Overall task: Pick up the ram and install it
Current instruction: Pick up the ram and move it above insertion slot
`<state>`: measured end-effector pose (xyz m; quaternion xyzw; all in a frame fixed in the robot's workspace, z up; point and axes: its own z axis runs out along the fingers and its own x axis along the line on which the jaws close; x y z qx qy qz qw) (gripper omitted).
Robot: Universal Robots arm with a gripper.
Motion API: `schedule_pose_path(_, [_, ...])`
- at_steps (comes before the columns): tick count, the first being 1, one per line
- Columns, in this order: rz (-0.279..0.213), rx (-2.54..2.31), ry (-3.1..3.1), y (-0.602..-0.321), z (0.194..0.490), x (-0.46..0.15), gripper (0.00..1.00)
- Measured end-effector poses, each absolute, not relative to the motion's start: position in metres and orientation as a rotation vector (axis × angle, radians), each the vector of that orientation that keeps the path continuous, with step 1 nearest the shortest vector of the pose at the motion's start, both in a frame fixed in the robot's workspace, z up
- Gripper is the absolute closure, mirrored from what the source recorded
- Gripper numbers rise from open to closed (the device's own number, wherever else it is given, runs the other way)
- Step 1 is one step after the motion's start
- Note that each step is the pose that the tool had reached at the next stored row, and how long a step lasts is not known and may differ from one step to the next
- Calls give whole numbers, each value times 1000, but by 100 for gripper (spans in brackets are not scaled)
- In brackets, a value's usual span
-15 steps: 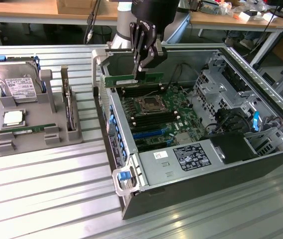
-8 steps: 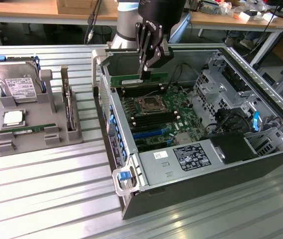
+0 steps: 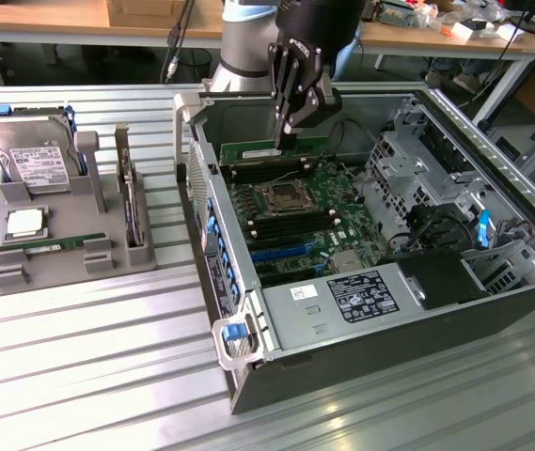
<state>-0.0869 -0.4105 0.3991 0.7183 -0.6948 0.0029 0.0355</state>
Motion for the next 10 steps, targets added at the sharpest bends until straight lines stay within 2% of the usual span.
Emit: schedule_pose_path(10, [13,2205,-2133,-410,399,-71,87])
